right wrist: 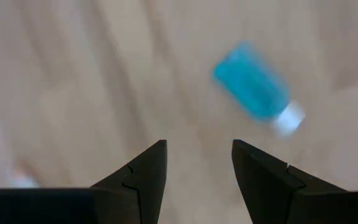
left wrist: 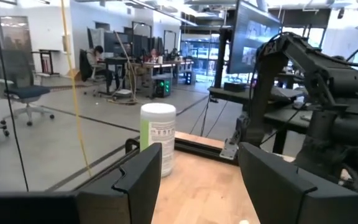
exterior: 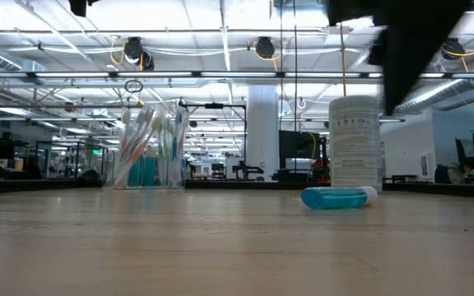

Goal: Pick & Place toothbrushing station
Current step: Put the orange toothbrush into the transparent organizer

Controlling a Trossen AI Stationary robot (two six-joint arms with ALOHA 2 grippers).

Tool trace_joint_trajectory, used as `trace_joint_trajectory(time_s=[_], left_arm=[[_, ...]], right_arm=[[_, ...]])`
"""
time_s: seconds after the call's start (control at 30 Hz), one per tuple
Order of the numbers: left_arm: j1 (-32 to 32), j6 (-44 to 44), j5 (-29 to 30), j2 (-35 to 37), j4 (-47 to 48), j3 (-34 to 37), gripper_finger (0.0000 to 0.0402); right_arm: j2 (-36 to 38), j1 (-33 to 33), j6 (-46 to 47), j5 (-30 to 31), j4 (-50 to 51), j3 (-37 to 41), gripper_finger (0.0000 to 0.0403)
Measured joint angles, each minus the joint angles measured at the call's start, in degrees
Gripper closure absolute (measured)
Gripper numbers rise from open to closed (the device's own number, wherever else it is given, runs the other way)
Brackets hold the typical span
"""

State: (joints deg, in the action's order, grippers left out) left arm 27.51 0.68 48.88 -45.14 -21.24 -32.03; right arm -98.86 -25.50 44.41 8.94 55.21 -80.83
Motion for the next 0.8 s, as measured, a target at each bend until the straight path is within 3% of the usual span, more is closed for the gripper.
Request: trace_joint_trajectory(time_s=[0.13, 0.23, 0.57, 0.8], left_arm=[[-0.22, -0.18, 0.02, -2.24, -2.61, 0.0, 0.0183], [-0.22, -0.02, 0.07, -4.04, -6.67, 0.0, 0.0183], [-0.22, 0.46, 0.11, -7.0, -12.59, 0.0, 0.0183], [-0.22, 0.26, 0.15, -7.02, -12.31, 0.0, 0.0183]], right_arm=[[4.6, -5.86, 2.44, -5.2, -4.46, 8.06, 0.0231], [8.5, -10.0, -2.98, -9.18, -11.97, 14.13, 0.023], [14.06, -18.59, -23.46, -13.8, -58.61, 37.94, 0.0235], [14.07, -19.04, -26.39, -13.73, -74.54, 48.65, 0.0244]])
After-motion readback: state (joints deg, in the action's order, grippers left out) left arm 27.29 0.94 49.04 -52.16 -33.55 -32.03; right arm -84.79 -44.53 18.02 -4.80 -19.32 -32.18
